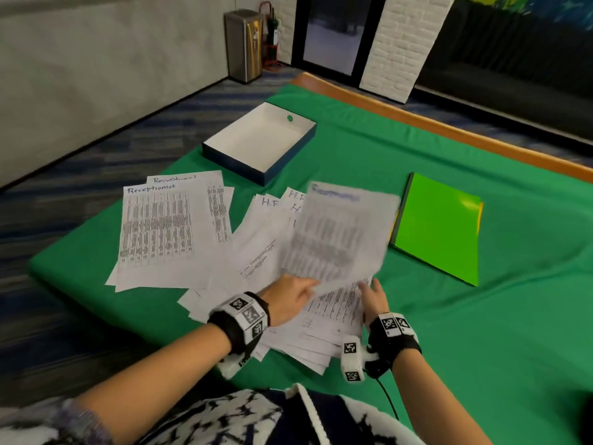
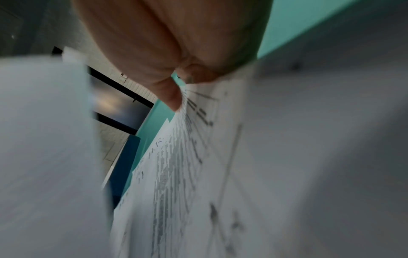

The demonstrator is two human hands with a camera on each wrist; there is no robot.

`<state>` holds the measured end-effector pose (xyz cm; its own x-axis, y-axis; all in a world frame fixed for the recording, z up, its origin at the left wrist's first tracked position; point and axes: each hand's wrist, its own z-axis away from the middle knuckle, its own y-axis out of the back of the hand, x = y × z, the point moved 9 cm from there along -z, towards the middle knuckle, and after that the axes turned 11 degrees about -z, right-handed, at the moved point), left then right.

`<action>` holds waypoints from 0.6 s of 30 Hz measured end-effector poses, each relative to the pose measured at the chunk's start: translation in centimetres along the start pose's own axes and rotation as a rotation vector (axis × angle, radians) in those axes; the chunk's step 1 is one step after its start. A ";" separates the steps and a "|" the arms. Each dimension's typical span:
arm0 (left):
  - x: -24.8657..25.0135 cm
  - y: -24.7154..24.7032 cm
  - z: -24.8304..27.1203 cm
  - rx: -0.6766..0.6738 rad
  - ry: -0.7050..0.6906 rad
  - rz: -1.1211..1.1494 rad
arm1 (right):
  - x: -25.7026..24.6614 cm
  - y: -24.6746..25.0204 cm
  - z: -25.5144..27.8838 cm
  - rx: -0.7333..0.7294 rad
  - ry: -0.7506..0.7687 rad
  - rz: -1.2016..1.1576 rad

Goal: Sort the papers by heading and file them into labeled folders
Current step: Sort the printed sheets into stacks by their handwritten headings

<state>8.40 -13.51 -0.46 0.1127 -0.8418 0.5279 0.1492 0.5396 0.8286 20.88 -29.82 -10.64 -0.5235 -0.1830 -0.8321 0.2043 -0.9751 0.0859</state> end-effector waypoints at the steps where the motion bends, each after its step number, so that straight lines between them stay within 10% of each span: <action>1: 0.1 -0.9 -0.2 -0.055 0.010 -0.031 | -0.1 0.0 0.2 -0.001 -0.026 -0.060; 9: -0.5 -3.3 -0.8 -0.226 0.025 -0.086 | -2.1 -2.1 4.3 -0.142 -0.189 -0.384; 18: -3.3 -2.9 -1.6 -0.317 0.027 -0.056 | -1.0 0.7 3.2 0.021 -0.153 0.001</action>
<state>9.12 -12.27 -4.89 0.1213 -0.8721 0.4741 0.4538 0.4735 0.7549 18.92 -30.74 -8.01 -0.6435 -0.1996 -0.7389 0.1886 -0.9770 0.0996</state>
